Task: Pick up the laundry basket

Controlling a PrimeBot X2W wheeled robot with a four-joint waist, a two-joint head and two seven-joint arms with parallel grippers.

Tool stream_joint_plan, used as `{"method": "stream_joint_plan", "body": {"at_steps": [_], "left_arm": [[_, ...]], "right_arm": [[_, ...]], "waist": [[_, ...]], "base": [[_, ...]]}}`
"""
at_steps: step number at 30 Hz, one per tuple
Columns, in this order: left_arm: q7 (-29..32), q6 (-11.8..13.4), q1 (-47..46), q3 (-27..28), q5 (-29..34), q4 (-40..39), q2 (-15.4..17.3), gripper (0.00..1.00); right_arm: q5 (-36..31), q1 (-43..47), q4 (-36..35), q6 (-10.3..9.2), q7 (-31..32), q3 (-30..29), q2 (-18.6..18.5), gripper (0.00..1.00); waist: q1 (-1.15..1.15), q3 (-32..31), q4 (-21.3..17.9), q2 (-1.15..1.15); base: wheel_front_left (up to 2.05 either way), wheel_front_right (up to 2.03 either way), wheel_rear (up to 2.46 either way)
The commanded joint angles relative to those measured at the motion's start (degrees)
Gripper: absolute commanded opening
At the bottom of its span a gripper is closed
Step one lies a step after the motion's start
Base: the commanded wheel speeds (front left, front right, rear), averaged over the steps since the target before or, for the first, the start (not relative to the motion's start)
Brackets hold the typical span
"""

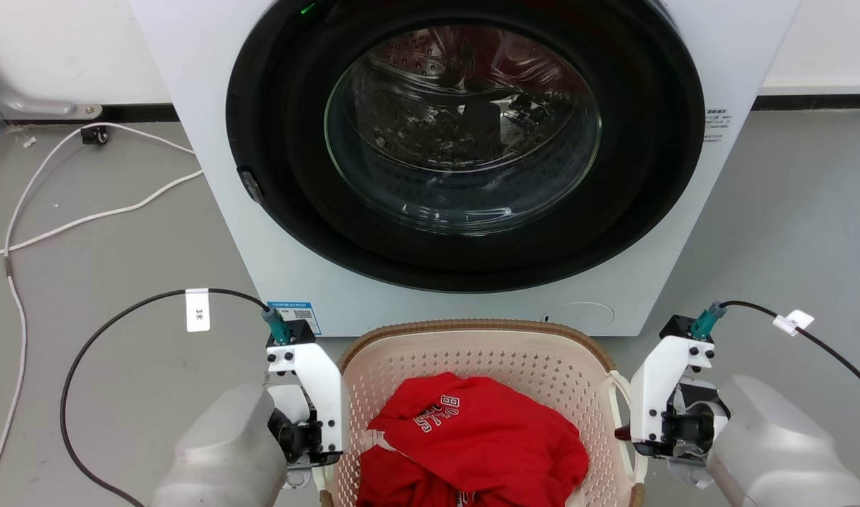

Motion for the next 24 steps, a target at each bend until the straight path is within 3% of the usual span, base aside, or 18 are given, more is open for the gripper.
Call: {"method": "stream_joint_plan", "body": {"at_steps": [1,24], "left_arm": [[-0.29,-0.29,0.43,-0.2,-0.49,-0.21,-0.68,0.0],[-0.74,-0.29,0.76,-1.9,-1.83,-0.32,-0.72,0.0]], "right_arm": [[0.78,-0.58,-0.39,0.49,-0.3,-0.16,0.62,0.0],[1.1,-0.37,-0.32,0.49,-1.11,0.21,0.72,0.0]], "waist": [[0.0,-0.03,0.01,0.0],[0.0,-0.22,0.22,0.0]], "base": [[0.0,0.0,0.0],[0.0,0.0,0.0]]}}
